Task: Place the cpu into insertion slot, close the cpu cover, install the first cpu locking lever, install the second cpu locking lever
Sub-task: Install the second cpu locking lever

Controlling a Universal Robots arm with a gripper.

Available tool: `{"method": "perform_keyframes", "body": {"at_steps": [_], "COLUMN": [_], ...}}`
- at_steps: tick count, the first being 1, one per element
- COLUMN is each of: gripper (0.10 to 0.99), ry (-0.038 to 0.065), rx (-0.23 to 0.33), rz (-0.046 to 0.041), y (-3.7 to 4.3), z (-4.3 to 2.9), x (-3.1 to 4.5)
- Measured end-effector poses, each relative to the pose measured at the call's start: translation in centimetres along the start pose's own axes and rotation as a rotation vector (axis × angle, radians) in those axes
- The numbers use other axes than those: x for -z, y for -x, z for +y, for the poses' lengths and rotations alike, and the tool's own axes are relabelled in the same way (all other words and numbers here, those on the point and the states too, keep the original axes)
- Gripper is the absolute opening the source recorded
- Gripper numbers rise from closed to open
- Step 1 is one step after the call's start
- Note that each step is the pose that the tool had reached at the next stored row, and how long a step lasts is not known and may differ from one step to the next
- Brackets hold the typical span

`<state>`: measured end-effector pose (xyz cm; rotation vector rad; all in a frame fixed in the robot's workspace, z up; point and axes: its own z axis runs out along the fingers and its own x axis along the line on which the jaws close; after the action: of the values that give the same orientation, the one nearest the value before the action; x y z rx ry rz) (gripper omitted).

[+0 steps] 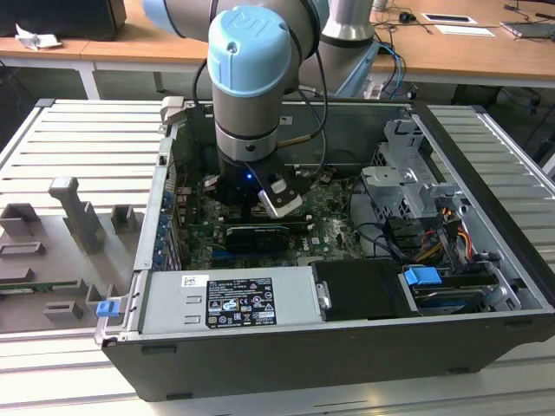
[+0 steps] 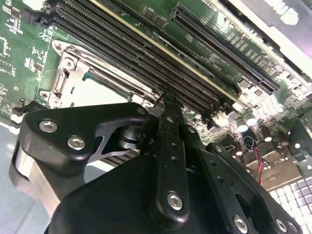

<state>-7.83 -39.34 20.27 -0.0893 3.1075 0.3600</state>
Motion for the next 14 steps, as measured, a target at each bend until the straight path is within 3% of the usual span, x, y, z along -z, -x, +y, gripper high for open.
{"method": "perform_keyframes", "body": {"at_steps": [9,11,14], "gripper": [0.106,0.106,0.106], "ry": [0.054,0.061,0.063], "rx": [0.004,0.004,0.004], "rz": [-0.0039,-0.0044,-0.0047], "y": [-0.3,-0.39,-0.4], "z": [-0.22,-0.29,-0.33], "x": [-0.57,-0.64,-0.59]}}
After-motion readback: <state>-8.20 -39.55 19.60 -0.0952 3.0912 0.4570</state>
